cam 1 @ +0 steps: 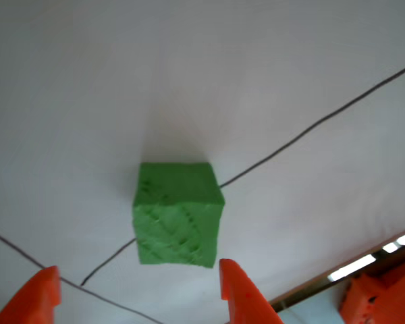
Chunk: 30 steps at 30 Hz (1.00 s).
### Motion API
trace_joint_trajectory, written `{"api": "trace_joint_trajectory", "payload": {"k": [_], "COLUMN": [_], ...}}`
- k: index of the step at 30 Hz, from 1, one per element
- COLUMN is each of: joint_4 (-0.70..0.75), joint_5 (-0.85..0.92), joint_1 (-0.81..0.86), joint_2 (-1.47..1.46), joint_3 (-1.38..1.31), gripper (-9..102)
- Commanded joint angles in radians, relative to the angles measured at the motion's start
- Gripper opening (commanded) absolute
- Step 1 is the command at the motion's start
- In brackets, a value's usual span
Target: Grasp the colored block, Place it on the black dot, and then return the arm to the default position.
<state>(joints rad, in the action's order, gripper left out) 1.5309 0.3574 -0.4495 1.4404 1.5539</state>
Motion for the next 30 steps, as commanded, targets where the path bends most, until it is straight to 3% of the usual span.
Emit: {"api": "trace_joint_trajectory", "payload": {"k": [1, 10, 16, 30], "joint_4": [-0.018, -0.058, -0.064, -0.055], "joint_5": [0.005, -0.002, 0.008, -0.021], "joint_1": [-0.003, -0.015, -0.015, -0.006], "joint_2": [0.005, -0.003, -0.025, 0.009], "joint_3": [0.012, 0.038, 0.052, 0.055], "gripper": [39, 43, 55, 59]}}
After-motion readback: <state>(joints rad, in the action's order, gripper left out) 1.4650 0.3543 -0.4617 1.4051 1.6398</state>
